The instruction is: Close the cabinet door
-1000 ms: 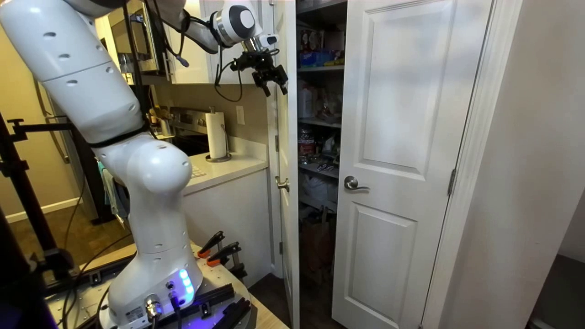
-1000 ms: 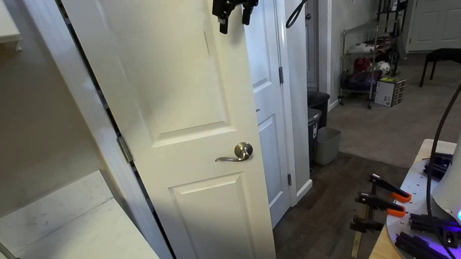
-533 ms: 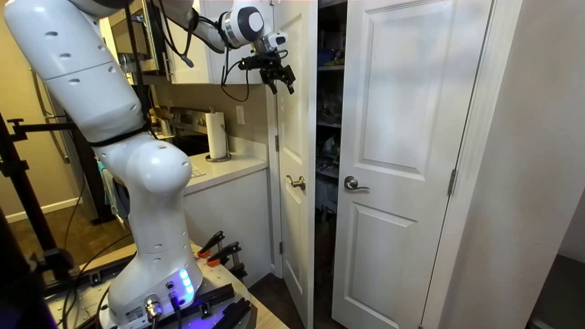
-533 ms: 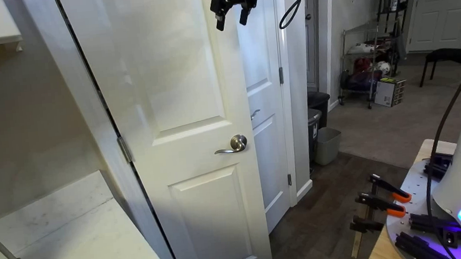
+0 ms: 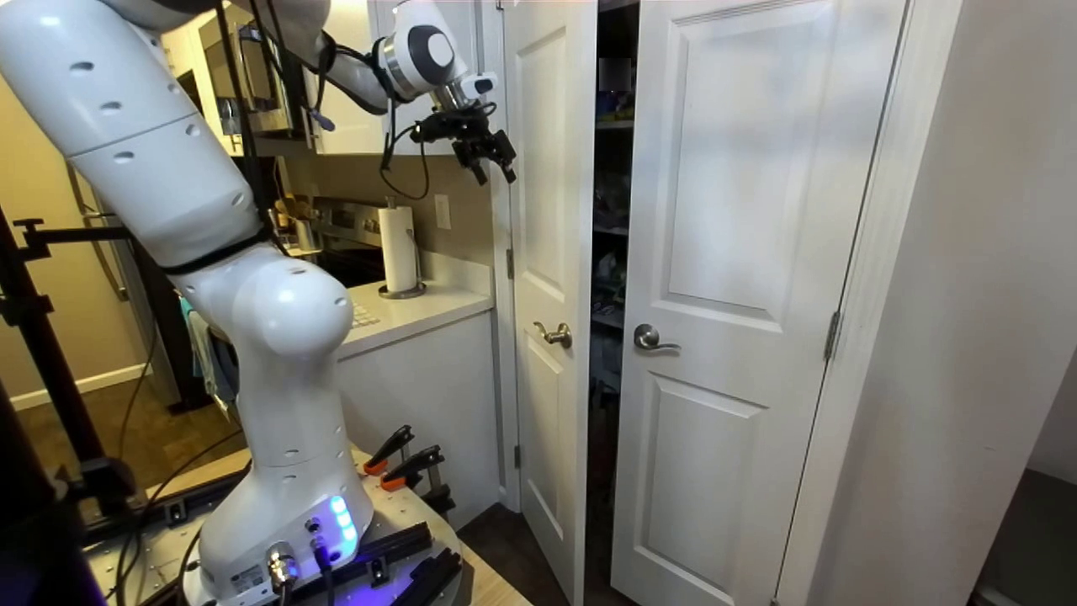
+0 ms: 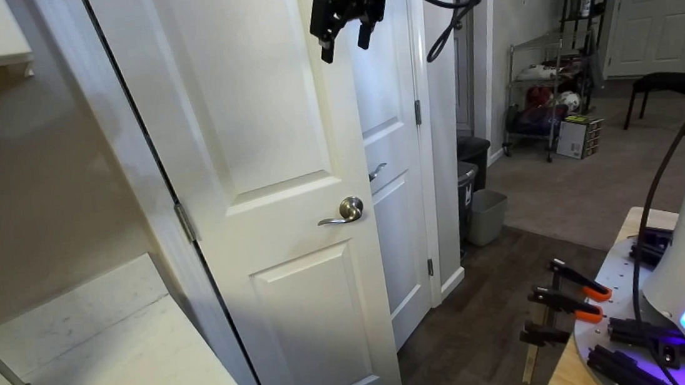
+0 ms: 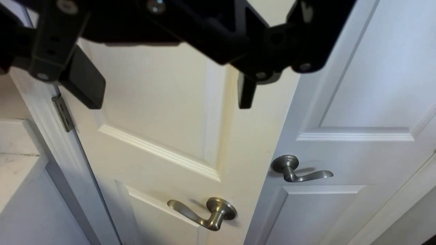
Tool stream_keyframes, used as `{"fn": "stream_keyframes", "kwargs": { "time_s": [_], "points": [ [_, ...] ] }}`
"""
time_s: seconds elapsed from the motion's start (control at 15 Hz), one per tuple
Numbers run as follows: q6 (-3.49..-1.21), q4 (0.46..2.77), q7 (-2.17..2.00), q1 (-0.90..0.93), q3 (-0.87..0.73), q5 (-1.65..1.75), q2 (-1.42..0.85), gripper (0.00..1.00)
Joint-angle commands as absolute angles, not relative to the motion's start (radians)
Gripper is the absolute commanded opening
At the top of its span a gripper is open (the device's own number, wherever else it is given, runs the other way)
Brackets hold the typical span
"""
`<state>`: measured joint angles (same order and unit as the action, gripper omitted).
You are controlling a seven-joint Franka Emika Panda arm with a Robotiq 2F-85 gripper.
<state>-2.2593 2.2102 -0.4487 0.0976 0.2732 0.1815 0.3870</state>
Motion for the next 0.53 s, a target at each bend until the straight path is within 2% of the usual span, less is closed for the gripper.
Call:
{"fn": "stream_keyframes", "kwargs": {
  "time_s": [0.0, 0.47],
  "points": [
    [-2.259, 2.325, -0.543, 0.083, 0.346, 0.251, 0.464, 1.0],
    [-2.414, 2.387, -0.565, -0.035, 0.348, 0.533, 0.48, 1.0]
  ]
}}
